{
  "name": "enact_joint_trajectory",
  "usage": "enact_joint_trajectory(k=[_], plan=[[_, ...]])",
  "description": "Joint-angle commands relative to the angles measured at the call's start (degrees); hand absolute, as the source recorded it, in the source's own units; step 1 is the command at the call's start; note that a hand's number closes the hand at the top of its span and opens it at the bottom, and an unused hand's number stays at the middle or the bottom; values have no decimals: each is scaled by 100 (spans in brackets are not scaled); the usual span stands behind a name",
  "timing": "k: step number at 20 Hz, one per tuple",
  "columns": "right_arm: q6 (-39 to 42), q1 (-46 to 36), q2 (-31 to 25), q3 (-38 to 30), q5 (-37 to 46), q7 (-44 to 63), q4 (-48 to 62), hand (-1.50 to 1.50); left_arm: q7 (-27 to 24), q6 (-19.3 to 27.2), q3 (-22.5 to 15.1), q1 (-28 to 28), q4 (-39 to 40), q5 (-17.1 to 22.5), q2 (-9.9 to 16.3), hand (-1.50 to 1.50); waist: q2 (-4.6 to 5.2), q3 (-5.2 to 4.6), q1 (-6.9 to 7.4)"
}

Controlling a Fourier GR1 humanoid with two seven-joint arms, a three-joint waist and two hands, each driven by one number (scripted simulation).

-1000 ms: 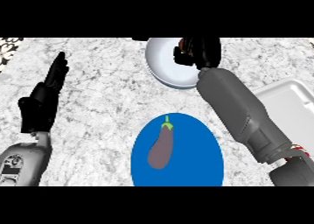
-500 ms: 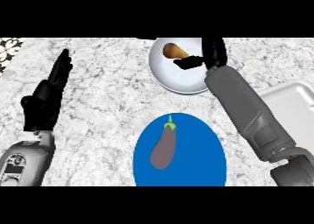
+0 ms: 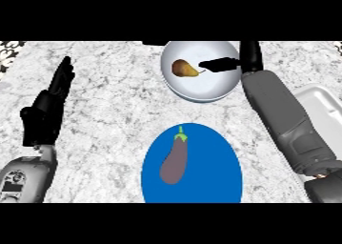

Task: Pick the pear from the plate and place it in the bowl

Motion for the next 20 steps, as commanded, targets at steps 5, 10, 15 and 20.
enact_joint_trajectory(k=[5,10,15,20], plan=[[1346,455,-485,-522,-546,-633,-151,-150,273,-130,252,362,-486,81,205,0,-113,-5,-202],[2325,1224,-683,-429,-642,-981,-744,-150,296,19,223,319,-383,-43,7,0,-156,-9,-342],[2857,1761,-932,-382,-724,-828,-1421,-150,318,-354,425,373,-476,188,182,0,-153,-10,-334],[2860,2687,-804,-224,-731,-739,-2641,-150,-109,-183,373,480,-47,-55,-89,0,-151,-12,-366]])
